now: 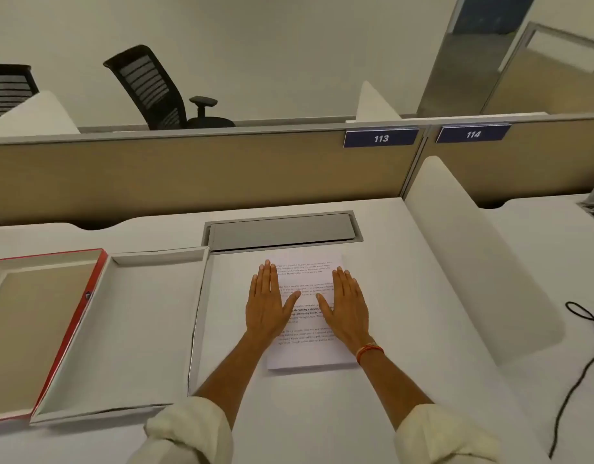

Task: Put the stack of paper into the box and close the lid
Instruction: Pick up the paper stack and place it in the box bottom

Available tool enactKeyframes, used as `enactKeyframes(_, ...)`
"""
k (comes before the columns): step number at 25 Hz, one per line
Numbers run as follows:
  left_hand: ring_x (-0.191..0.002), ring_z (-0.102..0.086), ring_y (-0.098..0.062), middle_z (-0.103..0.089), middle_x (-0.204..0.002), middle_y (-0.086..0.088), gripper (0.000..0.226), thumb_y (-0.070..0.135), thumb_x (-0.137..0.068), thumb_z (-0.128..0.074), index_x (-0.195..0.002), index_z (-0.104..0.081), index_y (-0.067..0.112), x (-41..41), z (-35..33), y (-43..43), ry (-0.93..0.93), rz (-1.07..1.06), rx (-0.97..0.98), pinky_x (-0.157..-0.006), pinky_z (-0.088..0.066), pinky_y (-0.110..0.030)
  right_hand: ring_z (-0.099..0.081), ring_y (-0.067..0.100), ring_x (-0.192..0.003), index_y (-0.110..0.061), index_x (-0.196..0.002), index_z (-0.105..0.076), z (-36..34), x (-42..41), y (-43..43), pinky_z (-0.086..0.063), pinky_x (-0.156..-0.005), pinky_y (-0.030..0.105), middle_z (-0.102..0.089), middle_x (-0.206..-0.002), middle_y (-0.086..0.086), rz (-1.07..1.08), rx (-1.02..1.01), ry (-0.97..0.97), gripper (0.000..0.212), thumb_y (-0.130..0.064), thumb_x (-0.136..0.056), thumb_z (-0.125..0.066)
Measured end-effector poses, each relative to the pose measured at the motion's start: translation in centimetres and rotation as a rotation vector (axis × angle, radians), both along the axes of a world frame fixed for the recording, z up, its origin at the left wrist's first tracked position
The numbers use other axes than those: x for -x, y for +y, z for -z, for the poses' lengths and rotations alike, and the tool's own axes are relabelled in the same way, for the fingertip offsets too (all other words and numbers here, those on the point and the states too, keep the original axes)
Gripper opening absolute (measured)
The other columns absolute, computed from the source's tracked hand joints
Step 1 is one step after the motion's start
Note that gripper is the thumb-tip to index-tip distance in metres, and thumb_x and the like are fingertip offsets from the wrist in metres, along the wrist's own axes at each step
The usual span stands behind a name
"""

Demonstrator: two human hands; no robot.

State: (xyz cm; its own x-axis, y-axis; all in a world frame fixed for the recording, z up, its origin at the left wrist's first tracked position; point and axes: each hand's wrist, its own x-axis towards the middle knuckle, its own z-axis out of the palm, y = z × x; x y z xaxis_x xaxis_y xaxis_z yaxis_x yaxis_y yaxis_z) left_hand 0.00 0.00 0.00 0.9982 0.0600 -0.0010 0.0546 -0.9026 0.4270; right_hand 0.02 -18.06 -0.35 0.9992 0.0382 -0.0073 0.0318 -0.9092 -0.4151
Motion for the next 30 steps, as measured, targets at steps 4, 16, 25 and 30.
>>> enactKeyframes(4,-0.154,0.001,-0.023,0.006,-0.166,-0.005,0.088,0.06,-0.093,-0.038,-0.155,0.003,0.014,0.1,0.9,-0.3,0.083,-0.052,0.029,-0.126,0.0,-0.04,-0.01,0.021,-0.152,-0.015,-0.155,-0.01,0.5,0.0,0.1,-0.004,-0.124,0.035,-0.011,-0.164,0.003,0.048,-0.018,0.053,0.076,-0.054,-0.097,-0.038)
enactKeyframes(16,-0.135,-0.04,-0.034,-0.038,-0.143,-0.016,0.1,0.052,-0.066,-0.082,-0.138,-0.032,0.005,-2.4,0.1,-1.6,0.437,-0.536,0.311,-0.104,-0.041,-0.053,-0.041,0.033,-0.128,-0.006,-0.13,-0.04,-0.3,-3.5,0.6,-0.04,-0.103,0.05,-0.042,-0.136,0.016,0.524,-0.253,0.437,0.091,-0.051,-0.064,-0.085)
enactKeyframes(25,-0.124,-0.054,-0.032,-0.054,-0.134,-0.014,0.084,0.041,-0.063,-0.088,-0.128,-0.046,0.007,-4.5,-0.4,-1.0,0.567,-0.58,0.352,-0.106,-0.045,-0.045,-0.044,0.034,-0.124,-0.009,-0.122,-0.051,-0.9,-5.3,0.0,-0.043,-0.1,0.045,-0.046,-0.133,0.019,0.516,-0.293,0.539,0.077,-0.038,-0.063,-0.09)
enactKeyframes(30,-0.125,-0.049,-0.03,-0.051,-0.135,-0.015,0.082,0.042,-0.063,-0.087,-0.126,-0.048,0.01,-4.6,-0.7,-1.0,0.604,-0.592,0.337,-0.105,-0.044,-0.041,-0.054,0.032,-0.117,-0.006,-0.12,-0.054,-0.8,-5.5,0.3,-0.05,-0.096,0.04,-0.054,-0.128,0.017,0.481,-0.306,0.545,0.073,-0.034,-0.063,-0.09)
